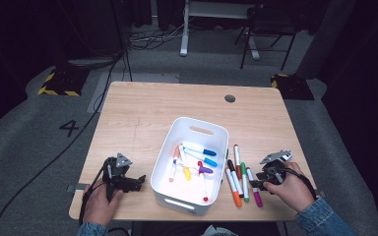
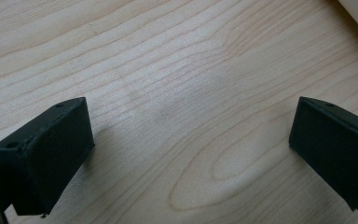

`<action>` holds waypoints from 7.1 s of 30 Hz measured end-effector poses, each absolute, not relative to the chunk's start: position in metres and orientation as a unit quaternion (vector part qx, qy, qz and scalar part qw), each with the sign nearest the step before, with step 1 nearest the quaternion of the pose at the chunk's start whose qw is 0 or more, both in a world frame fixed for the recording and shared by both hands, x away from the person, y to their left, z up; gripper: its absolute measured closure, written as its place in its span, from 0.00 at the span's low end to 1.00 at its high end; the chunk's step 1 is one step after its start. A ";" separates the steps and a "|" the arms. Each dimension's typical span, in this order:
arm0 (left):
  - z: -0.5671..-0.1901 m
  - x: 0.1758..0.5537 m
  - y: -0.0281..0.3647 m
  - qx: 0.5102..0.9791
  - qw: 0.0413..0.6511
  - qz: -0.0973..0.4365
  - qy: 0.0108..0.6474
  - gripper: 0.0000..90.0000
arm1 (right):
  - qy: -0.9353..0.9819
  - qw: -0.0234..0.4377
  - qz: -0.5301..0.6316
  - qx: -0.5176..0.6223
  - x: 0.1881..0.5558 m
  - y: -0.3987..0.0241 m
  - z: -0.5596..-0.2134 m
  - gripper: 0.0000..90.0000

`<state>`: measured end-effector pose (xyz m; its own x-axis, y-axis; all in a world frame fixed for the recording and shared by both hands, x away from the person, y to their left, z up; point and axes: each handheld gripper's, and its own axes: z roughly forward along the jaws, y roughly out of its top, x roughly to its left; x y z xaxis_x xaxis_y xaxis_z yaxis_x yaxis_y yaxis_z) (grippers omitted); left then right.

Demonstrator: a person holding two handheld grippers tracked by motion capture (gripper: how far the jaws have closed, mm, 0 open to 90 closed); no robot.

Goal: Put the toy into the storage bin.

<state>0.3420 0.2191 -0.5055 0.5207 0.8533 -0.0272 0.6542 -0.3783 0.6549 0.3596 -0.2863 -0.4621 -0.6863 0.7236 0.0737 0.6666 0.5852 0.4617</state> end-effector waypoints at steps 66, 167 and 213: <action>-0.505 0.342 0.219 0.815 0.311 0.160 0.463 0.00 | 0.872 0.099 0.310 0.364 0.355 -0.283 -0.357 0.86; -0.505 0.342 0.219 0.817 0.311 0.159 0.459 0.00 | 0.949 0.055 0.265 0.160 0.395 -0.094 -0.386 0.68; -0.505 0.342 0.219 0.817 0.311 0.158 0.460 0.00 | 0.888 0.098 0.281 0.351 0.365 -0.253 -0.412 0.55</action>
<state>0.3421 0.2188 -0.5053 0.5278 0.8489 -0.0278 0.6527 -0.3844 0.6528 0.3653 -0.2531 -0.4117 -0.7345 0.6782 0.0242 0.5685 0.5955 0.5676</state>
